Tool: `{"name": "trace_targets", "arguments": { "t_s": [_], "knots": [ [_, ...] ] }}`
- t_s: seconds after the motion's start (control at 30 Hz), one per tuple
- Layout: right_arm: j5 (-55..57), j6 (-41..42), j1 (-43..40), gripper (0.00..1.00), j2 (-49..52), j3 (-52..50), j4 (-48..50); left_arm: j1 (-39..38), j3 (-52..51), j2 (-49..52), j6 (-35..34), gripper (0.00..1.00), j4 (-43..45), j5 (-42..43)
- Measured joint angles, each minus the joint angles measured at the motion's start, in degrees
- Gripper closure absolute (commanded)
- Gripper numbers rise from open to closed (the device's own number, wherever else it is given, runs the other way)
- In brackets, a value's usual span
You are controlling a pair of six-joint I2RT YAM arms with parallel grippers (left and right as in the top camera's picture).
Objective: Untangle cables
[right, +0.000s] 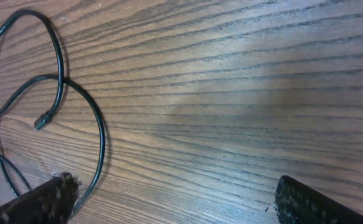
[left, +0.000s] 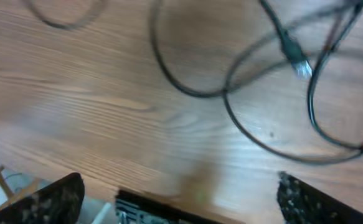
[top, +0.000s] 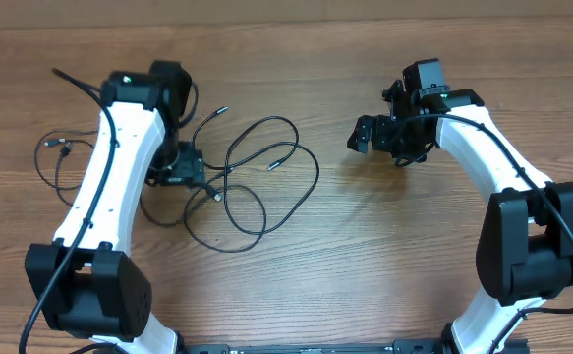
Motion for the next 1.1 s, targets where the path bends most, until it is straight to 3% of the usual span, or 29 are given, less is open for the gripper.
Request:
{"name": "trace_targets", "arguments": {
  "t_s": [0.07,0.1,0.17,0.2,0.23,0.3,0.37,0.4,0.47,0.63,0.87,1.1],
  "knots": [
    [0.0,0.0,0.0,0.0,0.0,0.0,-0.1,0.1,2.8,0.0,-1.5,0.03,0.5,-0.4],
    [0.0,0.0,0.0,0.0,0.0,0.0,0.0,0.1,3.7,0.0,-1.9,0.18,1.4,-0.2],
    [0.0,0.0,0.0,0.0,0.0,0.0,0.0,0.1,3.8,0.0,-2.9,0.73,5.0,2.5],
    [0.0,0.0,0.0,0.0,0.0,0.0,0.0,0.1,3.8,0.0,-3.3,0.83,6.7,4.2],
    [0.0,0.0,0.0,0.0,0.0,0.0,-0.1,0.1,3.7,0.0,-3.5,0.83,8.3,6.1],
    [0.0,0.0,0.0,0.0,0.0,0.0,0.0,0.1,2.8,0.0,-4.1,0.56,11.0,9.2],
    [0.0,0.0,0.0,0.0,0.0,0.0,-0.1,0.1,-0.6,0.0,-7.8,0.42,12.9,11.0],
    [0.0,0.0,0.0,0.0,0.0,0.0,0.0,0.1,-3.5,0.0,-11.3,0.41,13.8,11.6],
    [0.0,0.0,0.0,0.0,0.0,0.0,-0.1,0.1,-9.2,0.0,-16.6,0.5,18.3,12.2],
    [0.0,0.0,0.0,0.0,0.0,0.0,-0.1,0.1,-19.3,0.0,-24.2,0.64,32.6,12.8],
    [0.0,0.0,0.0,0.0,0.0,0.0,0.0,0.1,-27.9,0.0,-32.6,0.63,45.4,13.0],
    [0.0,0.0,0.0,0.0,0.0,0.0,-0.1,0.1,-32.7,0.0,-35.0,0.6,52.9,12.9]
  ]
}}
